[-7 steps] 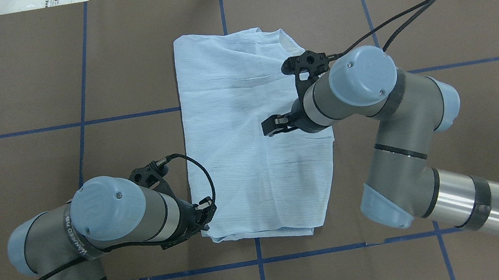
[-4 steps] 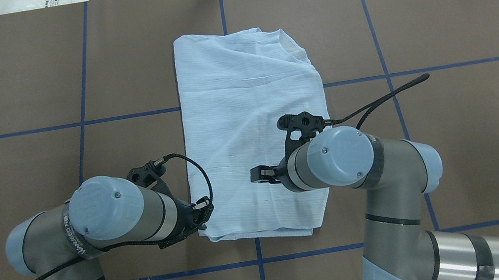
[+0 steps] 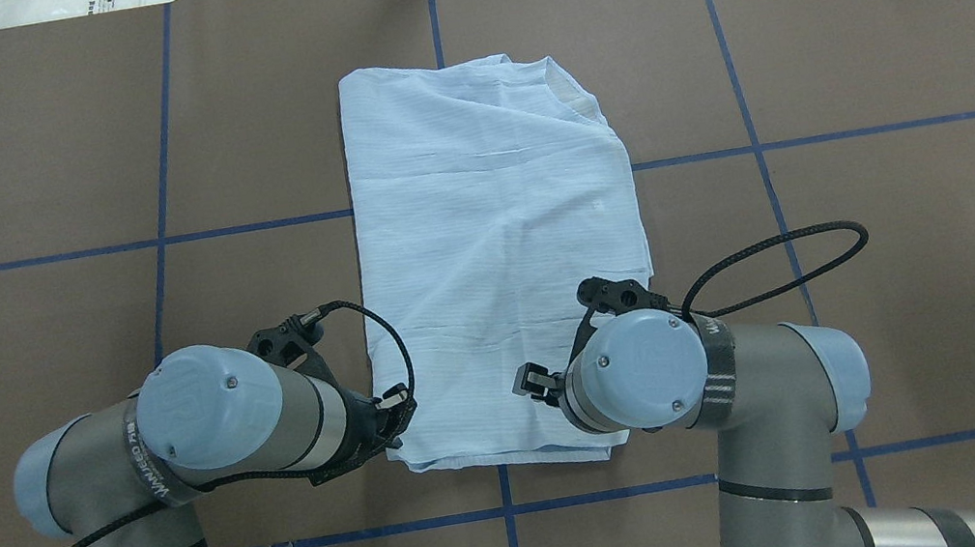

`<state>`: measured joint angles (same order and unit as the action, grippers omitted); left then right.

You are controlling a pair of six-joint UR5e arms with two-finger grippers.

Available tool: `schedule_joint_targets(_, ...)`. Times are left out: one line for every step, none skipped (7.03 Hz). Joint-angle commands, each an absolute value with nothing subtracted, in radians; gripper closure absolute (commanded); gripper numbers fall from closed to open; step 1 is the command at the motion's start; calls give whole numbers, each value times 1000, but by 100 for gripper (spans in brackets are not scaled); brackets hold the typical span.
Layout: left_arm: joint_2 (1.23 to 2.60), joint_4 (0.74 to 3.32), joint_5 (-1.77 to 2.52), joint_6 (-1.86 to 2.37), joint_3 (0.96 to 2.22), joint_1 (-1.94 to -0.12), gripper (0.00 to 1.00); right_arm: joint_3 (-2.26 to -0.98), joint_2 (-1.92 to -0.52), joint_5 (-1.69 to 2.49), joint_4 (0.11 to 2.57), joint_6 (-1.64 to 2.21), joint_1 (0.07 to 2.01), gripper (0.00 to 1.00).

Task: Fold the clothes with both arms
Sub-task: 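Grasp the near edge of the shirt with both grippers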

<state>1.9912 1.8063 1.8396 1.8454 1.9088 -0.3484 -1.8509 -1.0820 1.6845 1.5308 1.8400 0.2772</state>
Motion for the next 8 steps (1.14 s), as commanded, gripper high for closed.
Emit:
schedule_joint_targets(1991, 1807, 1838, 1845, 1908, -348, 100, -1850, -1075, 1684, 1601, 1901, 250, 0)
schedule_joint_targets(1991, 1807, 1838, 1847, 1908, -347, 100, -1851, -1075, 1684, 1629, 1902, 244, 0)
schedule_joint_targets(1993, 1807, 1838, 1847, 1908, -348, 100, -1852, -1072, 1684, 1641, 1902, 242, 0)
schedule_joint_targets(1993, 1807, 1836, 1847, 1908, -347, 100, -1848, -1071, 1683, 1640, 1901, 239, 0)
schedule_joint_targets(1991, 1807, 1836, 1847, 1908, -347, 100, -1845, -1075, 1681, 1635, 1901, 232, 0)
schedule_joint_targets(1993, 1807, 1835, 1847, 1908, -347, 100, -1841, -1077, 1680, 1634, 1899, 219, 0)
schedule_joint_targets(1993, 1807, 1835, 1847, 1908, -348, 100, -1841, -1080, 1678, 1631, 1898, 212, 0)
schedule_joint_targets(1991, 1807, 1835, 1847, 1907, -348, 100, -1841, -1081, 1668, 1631, 1893, 204, 0)
